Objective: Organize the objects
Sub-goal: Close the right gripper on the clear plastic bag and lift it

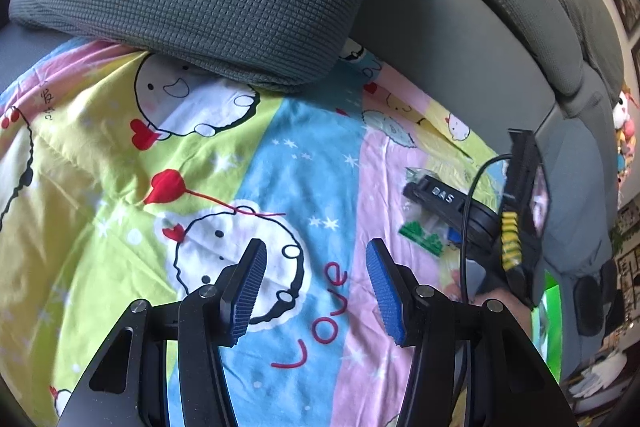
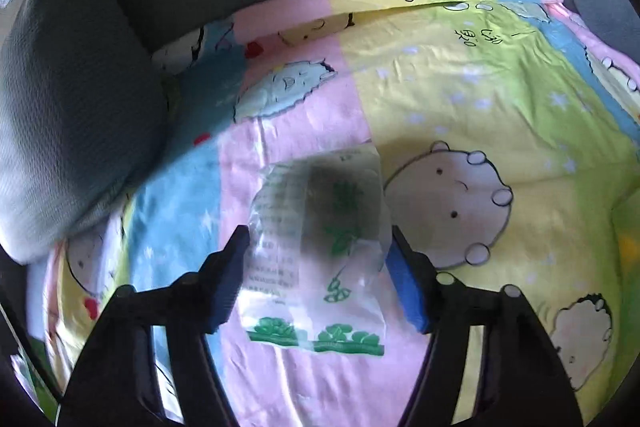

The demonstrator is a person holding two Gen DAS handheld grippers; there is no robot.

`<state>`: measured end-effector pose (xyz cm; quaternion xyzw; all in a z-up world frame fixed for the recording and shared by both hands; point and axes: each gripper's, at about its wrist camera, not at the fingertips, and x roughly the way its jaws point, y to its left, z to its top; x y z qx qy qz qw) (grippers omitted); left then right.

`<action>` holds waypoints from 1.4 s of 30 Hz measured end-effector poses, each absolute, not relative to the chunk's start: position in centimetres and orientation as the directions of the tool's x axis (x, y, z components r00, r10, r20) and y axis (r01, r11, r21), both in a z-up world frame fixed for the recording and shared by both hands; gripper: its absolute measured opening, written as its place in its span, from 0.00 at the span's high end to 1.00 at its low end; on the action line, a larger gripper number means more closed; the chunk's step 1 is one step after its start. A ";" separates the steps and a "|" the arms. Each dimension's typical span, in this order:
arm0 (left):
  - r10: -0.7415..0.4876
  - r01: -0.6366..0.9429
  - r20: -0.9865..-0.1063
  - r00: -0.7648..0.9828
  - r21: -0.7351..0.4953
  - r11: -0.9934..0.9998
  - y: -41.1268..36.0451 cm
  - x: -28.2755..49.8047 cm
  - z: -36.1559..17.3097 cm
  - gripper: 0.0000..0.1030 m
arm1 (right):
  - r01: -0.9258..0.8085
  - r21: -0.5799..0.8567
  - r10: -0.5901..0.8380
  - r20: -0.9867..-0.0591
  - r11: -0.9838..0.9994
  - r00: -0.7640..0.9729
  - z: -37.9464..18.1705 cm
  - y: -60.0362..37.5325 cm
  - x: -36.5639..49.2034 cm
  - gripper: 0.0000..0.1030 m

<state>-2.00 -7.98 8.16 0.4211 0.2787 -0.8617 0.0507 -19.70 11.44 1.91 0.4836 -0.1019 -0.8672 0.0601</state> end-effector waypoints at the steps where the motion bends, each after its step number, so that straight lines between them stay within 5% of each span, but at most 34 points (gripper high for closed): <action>1: 0.143 0.323 -0.756 -0.639 -0.433 -0.842 -7.9 -2.0 8.1 0.49 | 0.011 0.222 -0.194 -0.824 -0.975 -0.532 2.1 11.6 -19.5 0.44; 13: 0.150 0.291 -0.772 -0.618 -0.402 -0.868 -6.6 -2.0 7.8 0.49 | 0.043 0.283 -0.275 -0.869 -0.958 -0.412 4.2 14.9 -11.7 0.48; 25: 0.222 0.232 -0.790 -0.571 -0.415 -0.880 -4.2 -2.4 6.7 0.49 | 0.072 0.179 -0.192 -0.888 -0.981 -0.417 3.8 16.7 -5.3 0.38; 29: 0.243 0.215 -0.797 -0.553 -0.419 -0.882 -3.2 -2.6 6.5 0.49 | 0.070 0.192 -0.203 -0.873 -0.979 -0.444 4.6 17.4 -5.2 0.27; 42: 0.395 0.051 -0.778 -0.488 -0.478 -0.877 2.2 -2.8 6.7 0.49 | 0.028 0.396 -0.343 -0.756 -0.918 -0.558 7.4 22.4 -4.0 0.26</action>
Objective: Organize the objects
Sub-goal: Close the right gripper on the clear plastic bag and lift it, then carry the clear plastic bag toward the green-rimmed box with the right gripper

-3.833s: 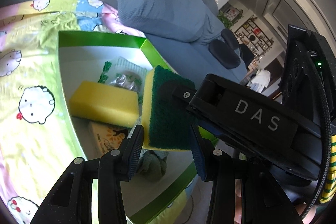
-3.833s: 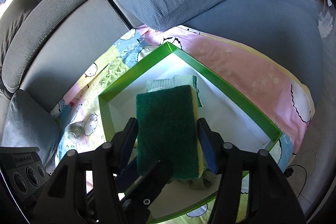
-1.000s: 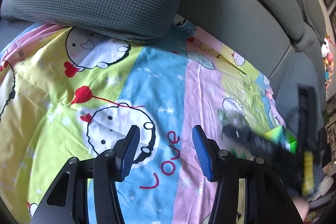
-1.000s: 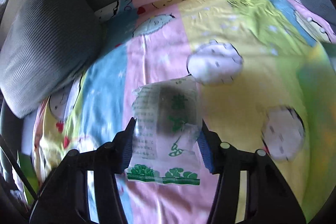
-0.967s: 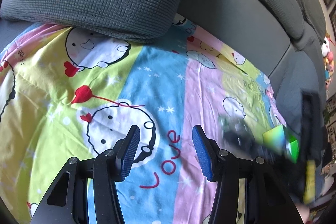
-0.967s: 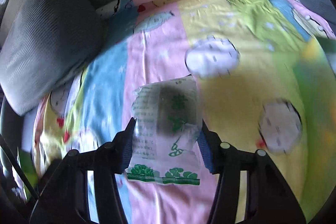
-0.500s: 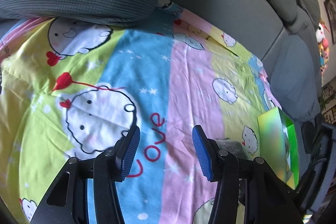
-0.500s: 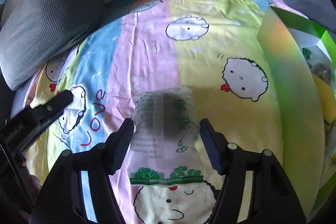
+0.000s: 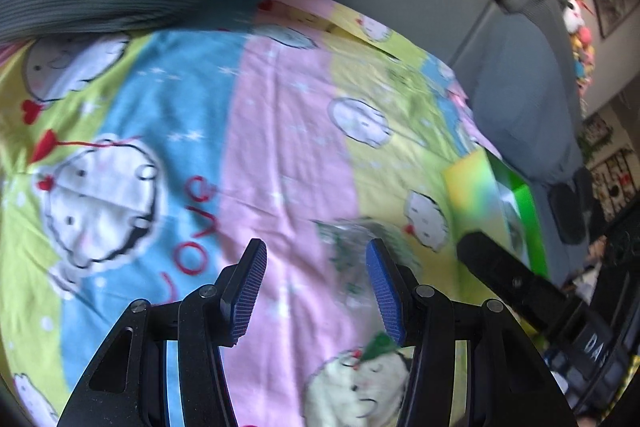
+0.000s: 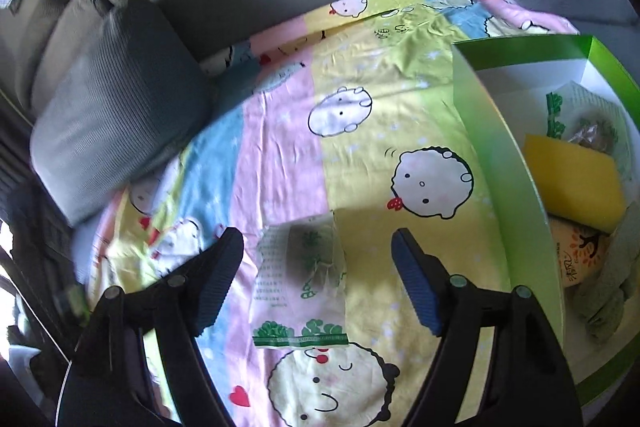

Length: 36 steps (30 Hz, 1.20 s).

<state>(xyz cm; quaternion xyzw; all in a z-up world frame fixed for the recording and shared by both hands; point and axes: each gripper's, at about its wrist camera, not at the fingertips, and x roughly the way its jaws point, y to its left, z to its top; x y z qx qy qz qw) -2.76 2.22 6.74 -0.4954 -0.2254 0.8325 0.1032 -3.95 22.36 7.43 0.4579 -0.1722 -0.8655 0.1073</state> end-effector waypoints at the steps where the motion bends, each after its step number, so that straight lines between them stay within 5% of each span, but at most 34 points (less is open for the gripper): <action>1: 0.420 0.037 -0.770 -0.480 -0.496 -0.867 2.6 -2.8 6.7 0.49 | 0.025 0.417 -0.358 -0.746 -0.908 -0.561 7.4 22.6 -3.9 0.26; 10: 0.476 -0.025 -0.775 -0.416 -0.513 -0.858 5.2 -2.8 5.8 0.49 | 0.018 0.576 -0.503 -0.699 -0.817 -0.508 5.7 23.3 -5.5 0.39; 23: 0.501 -0.051 -0.781 -0.373 -0.522 -0.851 6.4 -3.0 4.6 0.49 | -0.036 0.584 -0.525 -0.754 -0.811 -0.395 2.3 22.6 -7.2 0.38; 36: 0.528 -0.032 -0.776 -0.344 -0.553 -0.833 6.1 -3.5 3.6 0.45 | -0.065 0.671 -0.620 -0.715 -0.739 -0.323 0.1 22.6 -7.9 0.32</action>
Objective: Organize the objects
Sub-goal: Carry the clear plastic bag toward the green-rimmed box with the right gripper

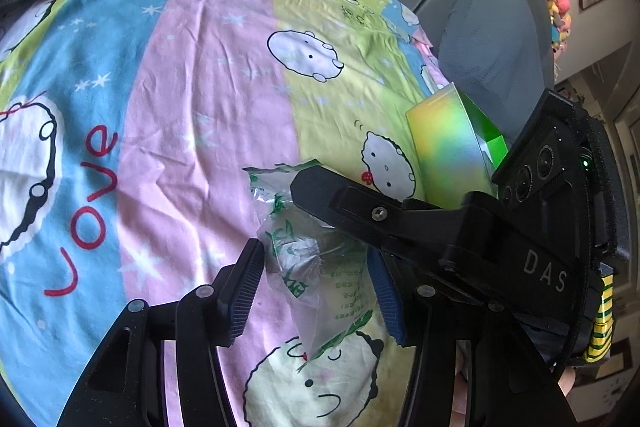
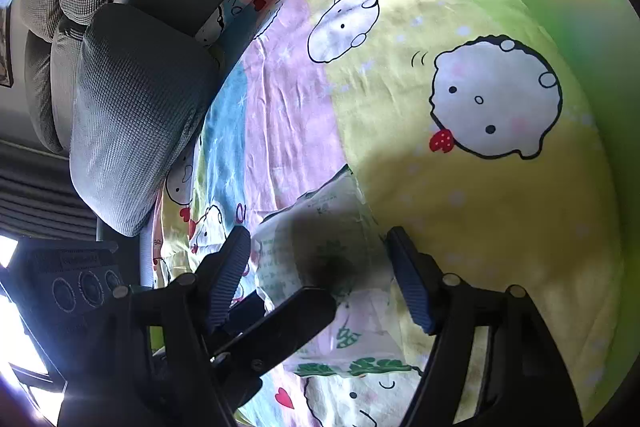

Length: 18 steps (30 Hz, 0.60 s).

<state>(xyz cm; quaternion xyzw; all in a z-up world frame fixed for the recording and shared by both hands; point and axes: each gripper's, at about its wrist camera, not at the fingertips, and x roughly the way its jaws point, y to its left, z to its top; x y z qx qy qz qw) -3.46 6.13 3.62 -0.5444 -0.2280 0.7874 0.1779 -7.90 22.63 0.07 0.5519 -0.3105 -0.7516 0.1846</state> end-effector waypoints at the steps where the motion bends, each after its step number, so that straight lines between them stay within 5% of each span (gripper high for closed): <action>1: 0.526 -0.031 -0.778 -0.342 -0.551 -0.834 6.2 -3.5 3.6 0.44 | -0.065 0.674 -0.623 -0.712 -0.736 -0.324 0.1 22.7 -7.9 0.33; 18: 0.481 -0.122 -0.751 -0.452 -0.482 -0.867 7.0 -2.1 7.2 0.44 | -0.012 0.742 -0.683 -0.623 -0.670 -0.380 2.3 23.1 -6.7 0.44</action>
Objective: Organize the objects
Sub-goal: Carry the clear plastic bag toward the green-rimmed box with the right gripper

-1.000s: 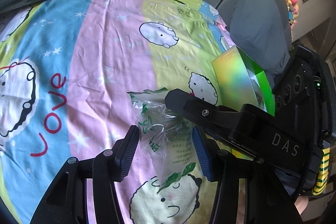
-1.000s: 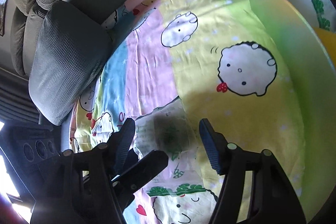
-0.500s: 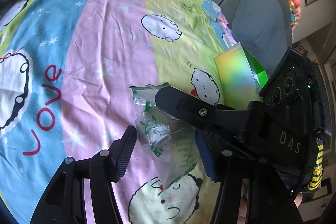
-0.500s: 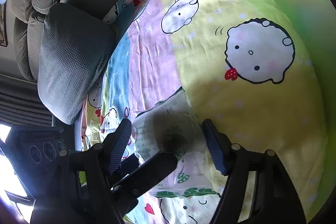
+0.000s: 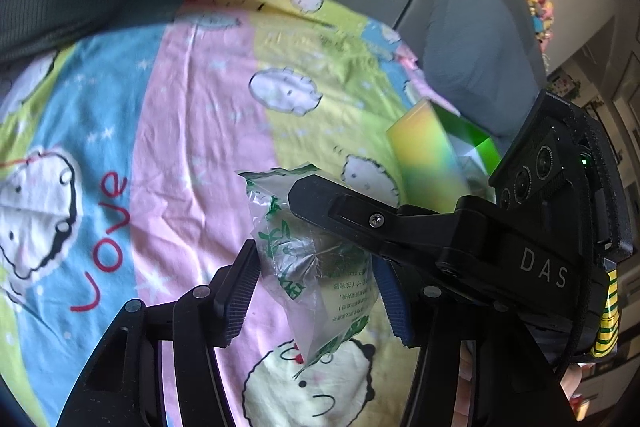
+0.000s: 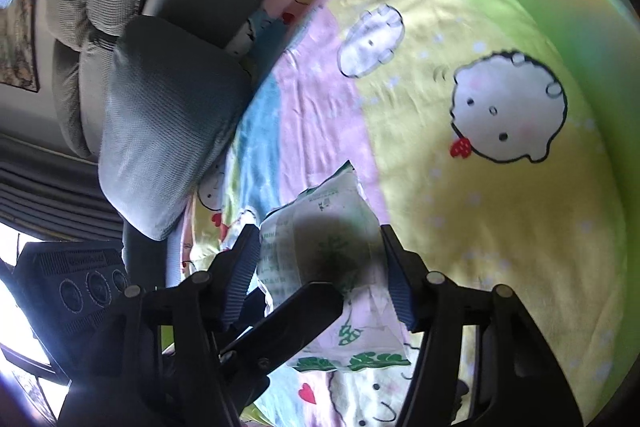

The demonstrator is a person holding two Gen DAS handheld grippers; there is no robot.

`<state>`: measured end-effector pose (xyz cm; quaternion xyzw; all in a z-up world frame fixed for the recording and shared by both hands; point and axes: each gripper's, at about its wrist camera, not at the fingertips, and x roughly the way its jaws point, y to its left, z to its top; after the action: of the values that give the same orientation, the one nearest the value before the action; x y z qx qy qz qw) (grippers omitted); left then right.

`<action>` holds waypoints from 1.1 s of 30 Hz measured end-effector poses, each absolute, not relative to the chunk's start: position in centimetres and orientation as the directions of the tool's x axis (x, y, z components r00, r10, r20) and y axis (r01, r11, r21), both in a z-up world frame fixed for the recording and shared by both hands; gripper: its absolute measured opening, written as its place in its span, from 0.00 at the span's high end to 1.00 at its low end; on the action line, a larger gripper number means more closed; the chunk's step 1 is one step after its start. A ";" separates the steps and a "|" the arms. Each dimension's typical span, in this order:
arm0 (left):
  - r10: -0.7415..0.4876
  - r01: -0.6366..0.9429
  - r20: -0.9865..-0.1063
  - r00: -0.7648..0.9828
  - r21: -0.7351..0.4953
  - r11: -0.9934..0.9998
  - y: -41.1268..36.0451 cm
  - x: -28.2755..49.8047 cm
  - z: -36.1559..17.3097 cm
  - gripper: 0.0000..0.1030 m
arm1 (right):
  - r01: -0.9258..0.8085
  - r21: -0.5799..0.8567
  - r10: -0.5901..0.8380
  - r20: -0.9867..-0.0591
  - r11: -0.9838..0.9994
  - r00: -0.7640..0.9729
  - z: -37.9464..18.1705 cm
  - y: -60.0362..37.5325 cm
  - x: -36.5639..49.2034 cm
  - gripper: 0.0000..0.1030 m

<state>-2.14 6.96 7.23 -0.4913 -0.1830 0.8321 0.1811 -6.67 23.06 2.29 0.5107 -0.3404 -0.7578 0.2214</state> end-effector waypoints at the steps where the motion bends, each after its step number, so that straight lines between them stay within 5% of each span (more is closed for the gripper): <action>1: 0.481 -0.134 -0.744 -0.464 -0.478 -0.868 7.1 -1.9 7.7 0.44 | -0.004 0.744 -0.684 -0.616 -0.668 -0.391 2.7 23.1 -6.5 0.44; 33: 0.588 -0.439 -0.498 -0.637 -0.392 -0.808 14.2 2.9 16.9 0.44 | 0.153 0.706 -0.584 -0.422 -0.692 -0.694 13.2 30.2 1.0 0.43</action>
<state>2.86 14.24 16.92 -0.3153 -0.1180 0.8970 0.2864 1.05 30.22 13.19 0.3274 -0.3288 -0.8595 0.2142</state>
